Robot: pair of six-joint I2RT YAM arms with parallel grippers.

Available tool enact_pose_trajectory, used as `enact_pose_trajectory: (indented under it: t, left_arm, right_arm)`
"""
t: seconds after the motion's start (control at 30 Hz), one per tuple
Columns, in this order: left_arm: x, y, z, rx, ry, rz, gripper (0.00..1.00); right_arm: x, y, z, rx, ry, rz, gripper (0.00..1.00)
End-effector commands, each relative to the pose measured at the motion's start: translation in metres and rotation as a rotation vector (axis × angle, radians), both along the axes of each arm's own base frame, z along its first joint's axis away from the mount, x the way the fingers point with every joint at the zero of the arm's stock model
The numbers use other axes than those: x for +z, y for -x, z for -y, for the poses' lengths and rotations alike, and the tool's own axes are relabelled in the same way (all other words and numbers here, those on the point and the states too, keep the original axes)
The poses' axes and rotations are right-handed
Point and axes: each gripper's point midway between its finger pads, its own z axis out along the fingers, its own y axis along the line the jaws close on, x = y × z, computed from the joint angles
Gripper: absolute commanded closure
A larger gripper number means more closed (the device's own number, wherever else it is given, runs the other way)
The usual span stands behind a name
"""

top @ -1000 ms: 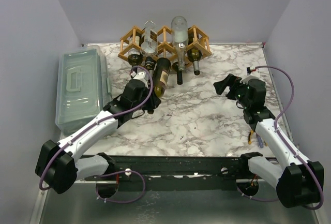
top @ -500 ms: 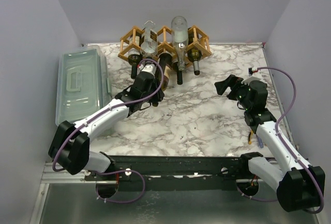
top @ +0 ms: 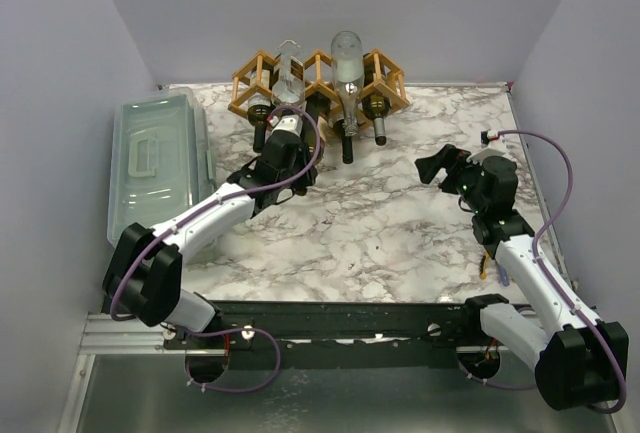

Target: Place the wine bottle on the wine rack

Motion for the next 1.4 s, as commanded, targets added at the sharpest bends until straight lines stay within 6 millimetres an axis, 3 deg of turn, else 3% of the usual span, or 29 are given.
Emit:
enact_pose_trajectory:
  t: [0.0, 0.57, 0.9, 1.1, 1.37]
  left_arm:
    - [0.058, -0.039, 0.006, 0.054, 0.076, 0.189, 1.00]
    - [0.041, -0.092, 0.027, 0.145, 0.099, 0.219, 1.00]
    - [0.043, -0.121, 0.035, 0.200, 0.100, 0.244, 1.00]
    - [0.038, -0.134, 0.044, 0.200, 0.099, 0.238, 1.00]
    - [0.027, -0.144, 0.038, 0.201, 0.087, 0.188, 1.00]
  right_arm:
    - [0.002, -0.001, 0.004, -0.018, 0.007, 0.021, 0.00]
    - [0.001, -0.001, 0.004, -0.017, 0.007, 0.018, 0.00]
    - [0.001, -0.002, 0.004, -0.018, 0.008, 0.018, 0.00]
    - [0.001, -0.001, 0.004, -0.021, 0.008, 0.020, 0.00]
    - [0.002, -0.001, 0.004, -0.020, 0.008, 0.022, 0.00]
